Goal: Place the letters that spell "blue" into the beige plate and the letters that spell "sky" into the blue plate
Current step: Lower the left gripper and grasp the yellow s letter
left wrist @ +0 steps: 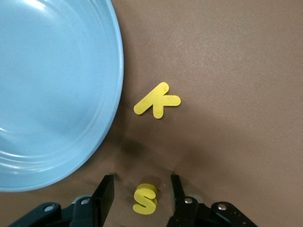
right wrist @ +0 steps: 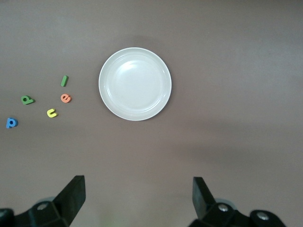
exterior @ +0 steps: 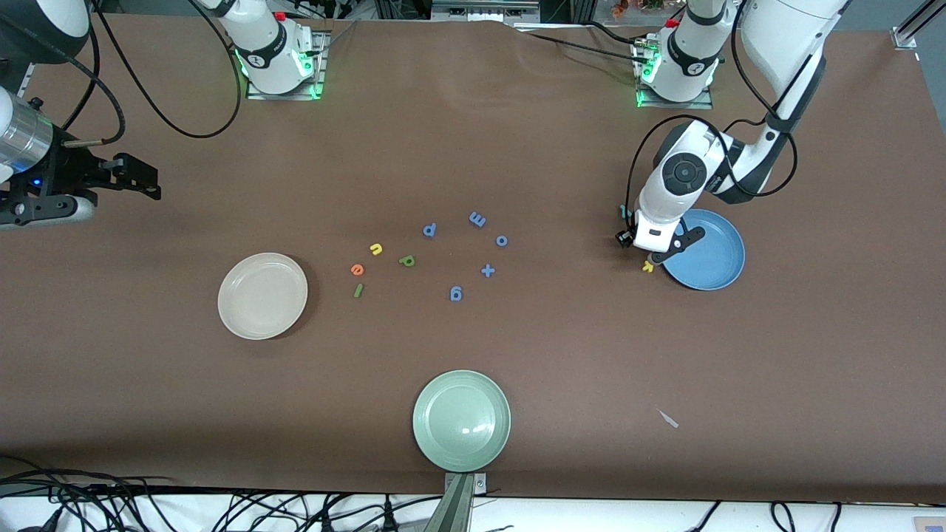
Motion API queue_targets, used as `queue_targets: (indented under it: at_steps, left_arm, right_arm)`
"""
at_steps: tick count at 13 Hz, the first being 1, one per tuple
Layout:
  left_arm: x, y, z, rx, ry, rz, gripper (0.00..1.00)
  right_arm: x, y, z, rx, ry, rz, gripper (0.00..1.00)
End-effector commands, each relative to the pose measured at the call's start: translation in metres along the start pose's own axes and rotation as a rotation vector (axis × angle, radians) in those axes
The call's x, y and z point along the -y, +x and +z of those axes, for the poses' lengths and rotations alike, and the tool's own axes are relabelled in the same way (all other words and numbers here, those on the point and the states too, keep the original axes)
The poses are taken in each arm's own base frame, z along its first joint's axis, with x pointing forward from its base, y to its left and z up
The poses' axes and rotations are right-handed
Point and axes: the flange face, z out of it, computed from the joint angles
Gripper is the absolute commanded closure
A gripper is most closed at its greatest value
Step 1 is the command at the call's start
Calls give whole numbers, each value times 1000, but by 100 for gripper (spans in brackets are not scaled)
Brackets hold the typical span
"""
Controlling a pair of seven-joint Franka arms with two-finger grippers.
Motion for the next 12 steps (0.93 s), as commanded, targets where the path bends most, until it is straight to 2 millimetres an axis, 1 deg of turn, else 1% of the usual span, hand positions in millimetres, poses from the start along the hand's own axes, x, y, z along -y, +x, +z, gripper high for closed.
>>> queue_targets:
  at_steps: [1,3,5,9,10,11,12]
  left_arm:
    - [-2,0,2,-11,1,12,57]
    - [-2,-1,3,-8,1,10,65]
    - [-3,-3,3,-7,2,13,70]
    - [-4,-8,5,-4,7,14,73]
    - [-6,-12,6,0,7,22,76]
    - [-6,-13,6,0,7,22,78]
    - [-6,-13,6,0,7,24,81]
  right_arm:
    - [-1,0,-1,1,10,-12,0]
    - [-1,0,-1,-1,10,-12,0]
    - [0,0,-1,-1,10,-14,0]
    - [-1,1,0,-1,10,-12,0]
    - [-1,1,-1,-2,9,-12,0]
    - [-1,1,-1,-2,9,-12,0]
    - [0,1,0,-1,10,-14,0]
